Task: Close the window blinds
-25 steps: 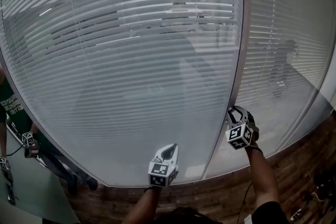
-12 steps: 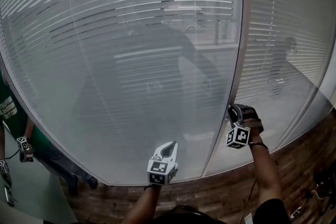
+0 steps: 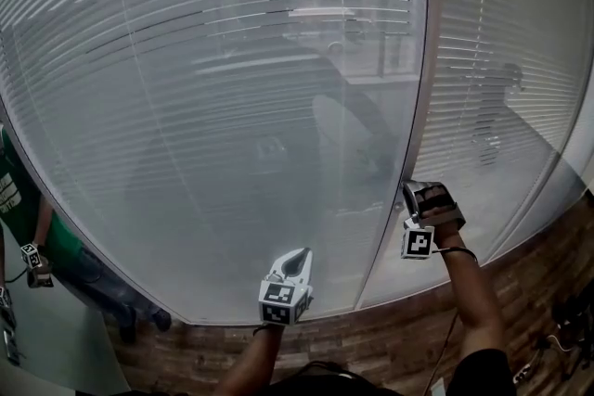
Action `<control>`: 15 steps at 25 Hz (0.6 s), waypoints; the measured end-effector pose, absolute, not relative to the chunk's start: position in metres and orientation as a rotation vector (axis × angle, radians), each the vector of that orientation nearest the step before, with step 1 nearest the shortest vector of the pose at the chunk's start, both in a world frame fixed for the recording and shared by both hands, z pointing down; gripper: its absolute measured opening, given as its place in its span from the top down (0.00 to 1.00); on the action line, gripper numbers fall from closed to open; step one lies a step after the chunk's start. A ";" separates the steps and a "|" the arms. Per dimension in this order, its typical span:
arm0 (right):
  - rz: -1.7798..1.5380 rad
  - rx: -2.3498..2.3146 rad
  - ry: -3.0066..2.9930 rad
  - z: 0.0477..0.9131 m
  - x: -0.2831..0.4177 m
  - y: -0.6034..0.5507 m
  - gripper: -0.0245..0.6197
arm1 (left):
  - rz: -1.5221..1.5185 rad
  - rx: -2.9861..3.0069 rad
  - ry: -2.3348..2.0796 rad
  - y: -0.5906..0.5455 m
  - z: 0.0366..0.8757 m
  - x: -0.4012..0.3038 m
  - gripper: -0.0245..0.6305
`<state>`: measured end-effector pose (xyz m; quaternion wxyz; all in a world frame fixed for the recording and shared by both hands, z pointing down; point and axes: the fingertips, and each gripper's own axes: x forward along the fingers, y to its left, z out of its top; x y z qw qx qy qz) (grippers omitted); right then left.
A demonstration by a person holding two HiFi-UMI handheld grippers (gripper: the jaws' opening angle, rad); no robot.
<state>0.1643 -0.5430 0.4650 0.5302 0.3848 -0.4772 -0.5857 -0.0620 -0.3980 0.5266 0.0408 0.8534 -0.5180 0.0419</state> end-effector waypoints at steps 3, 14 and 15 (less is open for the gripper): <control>-1.436 0.881 -1.149 0.468 0.155 -0.538 0.76 | 0.134 2.612 -1.592 -0.398 0.531 -0.061 0.97; -1.480 0.896 -1.105 0.472 0.159 -0.535 0.76 | 0.137 2.602 -1.627 -0.396 0.518 -0.072 0.97; -1.479 0.906 -1.103 0.470 0.161 -0.534 0.76 | 0.145 2.593 -1.647 -0.397 0.517 -0.077 0.97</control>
